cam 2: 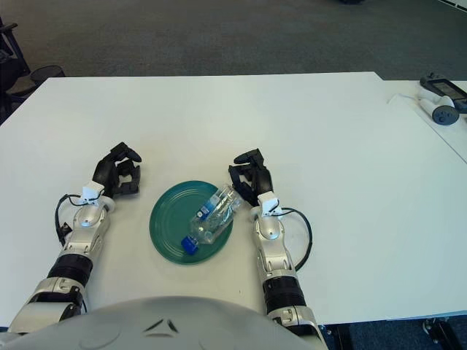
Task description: Put the bottle into the plate.
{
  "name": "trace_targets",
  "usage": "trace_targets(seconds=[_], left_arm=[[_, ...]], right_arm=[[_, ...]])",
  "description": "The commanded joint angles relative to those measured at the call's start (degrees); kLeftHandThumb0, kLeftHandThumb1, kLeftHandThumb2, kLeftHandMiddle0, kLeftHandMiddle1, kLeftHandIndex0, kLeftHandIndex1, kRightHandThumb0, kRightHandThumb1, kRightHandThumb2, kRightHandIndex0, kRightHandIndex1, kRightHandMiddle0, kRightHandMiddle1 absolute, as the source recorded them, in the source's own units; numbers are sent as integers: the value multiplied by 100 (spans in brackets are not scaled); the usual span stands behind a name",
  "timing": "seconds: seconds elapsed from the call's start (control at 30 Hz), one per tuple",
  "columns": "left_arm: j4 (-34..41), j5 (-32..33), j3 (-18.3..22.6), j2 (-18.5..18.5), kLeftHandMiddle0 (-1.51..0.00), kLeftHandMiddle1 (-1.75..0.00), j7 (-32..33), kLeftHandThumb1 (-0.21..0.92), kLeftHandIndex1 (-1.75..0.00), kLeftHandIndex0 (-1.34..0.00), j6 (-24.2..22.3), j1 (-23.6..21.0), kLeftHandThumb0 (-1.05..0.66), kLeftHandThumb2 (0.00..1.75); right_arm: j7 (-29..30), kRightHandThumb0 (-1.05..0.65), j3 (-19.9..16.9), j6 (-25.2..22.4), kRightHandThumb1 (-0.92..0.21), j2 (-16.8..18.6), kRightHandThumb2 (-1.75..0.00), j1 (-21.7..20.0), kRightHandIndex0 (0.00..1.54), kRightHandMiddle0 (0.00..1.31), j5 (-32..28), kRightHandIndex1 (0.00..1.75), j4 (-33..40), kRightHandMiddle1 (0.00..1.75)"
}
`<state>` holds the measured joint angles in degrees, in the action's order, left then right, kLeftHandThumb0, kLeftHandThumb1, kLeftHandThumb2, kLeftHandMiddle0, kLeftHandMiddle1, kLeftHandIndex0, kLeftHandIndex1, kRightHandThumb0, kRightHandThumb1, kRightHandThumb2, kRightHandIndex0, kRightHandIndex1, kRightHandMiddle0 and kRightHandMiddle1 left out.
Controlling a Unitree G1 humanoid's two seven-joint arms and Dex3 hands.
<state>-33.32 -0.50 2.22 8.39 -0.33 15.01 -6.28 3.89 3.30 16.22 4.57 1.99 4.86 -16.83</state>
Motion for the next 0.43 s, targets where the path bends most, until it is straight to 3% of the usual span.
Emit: trace_targets(seconds=[0.0, 0.4], left_arm=[[-313, -297, -346, -270, -116, -175, 23, 23, -175, -67, -511, 575, -50, 142], [-47, -291, -451, -606, -116, -175, 504, 22, -175, -68, -472, 799, -50, 143]], right_arm=[[-69, -35, -70, -542, -92, -80, -51, 804, 43, 20, -97, 121, -562, 175], [20, -35, -181, -537, -92, -81, -51, 1196, 43, 20, -101, 122, -328, 174]])
